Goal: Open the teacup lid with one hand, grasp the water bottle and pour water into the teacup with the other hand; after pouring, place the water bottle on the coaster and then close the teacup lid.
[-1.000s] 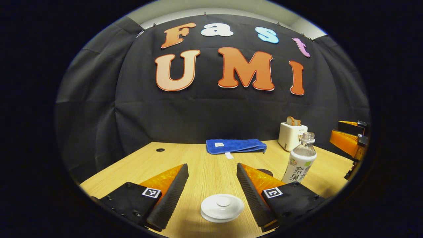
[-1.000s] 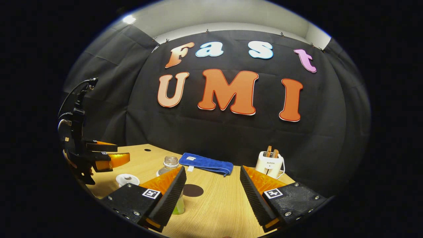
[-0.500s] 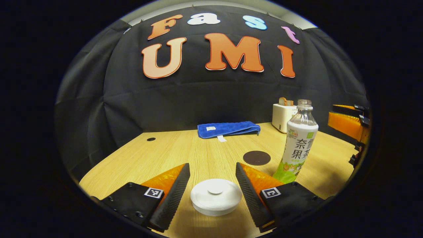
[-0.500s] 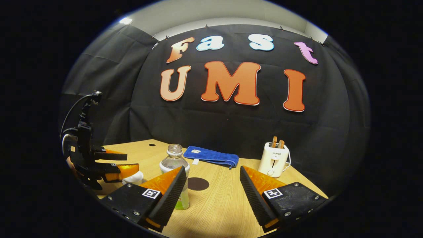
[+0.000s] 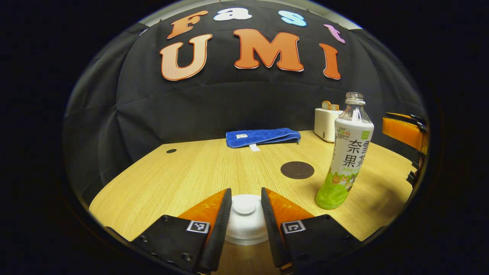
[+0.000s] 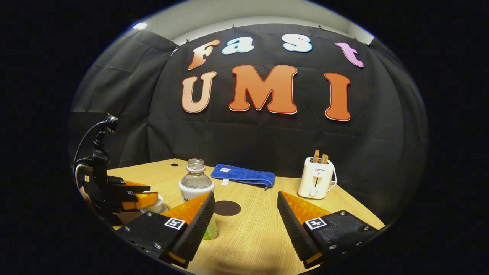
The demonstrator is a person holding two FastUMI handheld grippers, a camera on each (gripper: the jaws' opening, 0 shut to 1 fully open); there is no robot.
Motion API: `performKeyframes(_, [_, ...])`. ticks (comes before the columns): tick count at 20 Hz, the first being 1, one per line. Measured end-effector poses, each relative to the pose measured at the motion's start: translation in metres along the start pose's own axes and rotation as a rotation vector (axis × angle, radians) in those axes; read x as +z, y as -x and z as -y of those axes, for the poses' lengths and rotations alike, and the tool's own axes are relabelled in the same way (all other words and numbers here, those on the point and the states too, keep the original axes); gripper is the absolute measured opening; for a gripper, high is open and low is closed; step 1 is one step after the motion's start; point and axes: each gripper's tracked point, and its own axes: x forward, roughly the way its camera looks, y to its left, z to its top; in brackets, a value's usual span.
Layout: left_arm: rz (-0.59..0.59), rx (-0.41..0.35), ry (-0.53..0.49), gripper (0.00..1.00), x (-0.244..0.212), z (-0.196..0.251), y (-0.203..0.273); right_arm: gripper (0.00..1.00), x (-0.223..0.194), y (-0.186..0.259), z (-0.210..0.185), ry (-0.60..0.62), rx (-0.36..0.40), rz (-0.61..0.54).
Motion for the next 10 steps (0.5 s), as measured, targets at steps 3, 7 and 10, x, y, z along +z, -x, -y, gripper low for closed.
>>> performKeyframes(3, [0.0,0.013,-0.01,0.44,0.004,-0.003,-0.001,0.98,-0.002,-0.001,0.002,-0.008,0.0,-0.006])
performKeyframes(7, [0.001,0.014,-0.002,0.29,0.004,-0.002,-0.001,0.98,-0.005,0.0,-0.001,-0.003,0.011,-0.014])
performKeyframes(10, [0.028,0.027,0.01,0.32,0.013,-0.008,0.002,0.98,-0.007,0.001,-0.008,0.008,0.035,-0.018])
